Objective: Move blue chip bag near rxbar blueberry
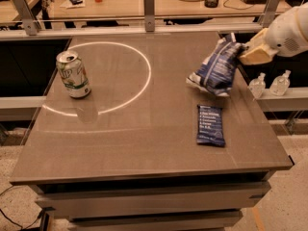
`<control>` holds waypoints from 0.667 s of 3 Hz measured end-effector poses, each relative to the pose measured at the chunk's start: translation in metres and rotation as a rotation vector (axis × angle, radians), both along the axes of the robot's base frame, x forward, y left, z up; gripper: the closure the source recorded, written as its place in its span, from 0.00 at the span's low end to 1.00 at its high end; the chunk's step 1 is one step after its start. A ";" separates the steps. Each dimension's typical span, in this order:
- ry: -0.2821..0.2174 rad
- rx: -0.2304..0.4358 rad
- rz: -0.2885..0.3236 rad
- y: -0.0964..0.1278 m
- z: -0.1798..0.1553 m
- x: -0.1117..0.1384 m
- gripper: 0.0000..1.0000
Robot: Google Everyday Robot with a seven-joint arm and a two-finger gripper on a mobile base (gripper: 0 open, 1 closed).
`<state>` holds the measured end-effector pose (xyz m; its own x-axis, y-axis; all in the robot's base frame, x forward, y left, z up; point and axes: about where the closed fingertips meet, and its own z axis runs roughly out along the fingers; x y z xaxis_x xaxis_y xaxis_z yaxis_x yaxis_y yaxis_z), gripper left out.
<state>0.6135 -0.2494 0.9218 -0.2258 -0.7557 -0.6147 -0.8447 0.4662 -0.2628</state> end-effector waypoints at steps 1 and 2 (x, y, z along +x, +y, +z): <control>0.036 0.000 0.038 -0.004 0.005 -0.039 1.00; 0.112 0.035 0.155 0.014 -0.004 -0.049 1.00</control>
Offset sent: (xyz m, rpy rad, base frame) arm -0.0843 0.0381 -0.0148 0.0881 0.3223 0.4032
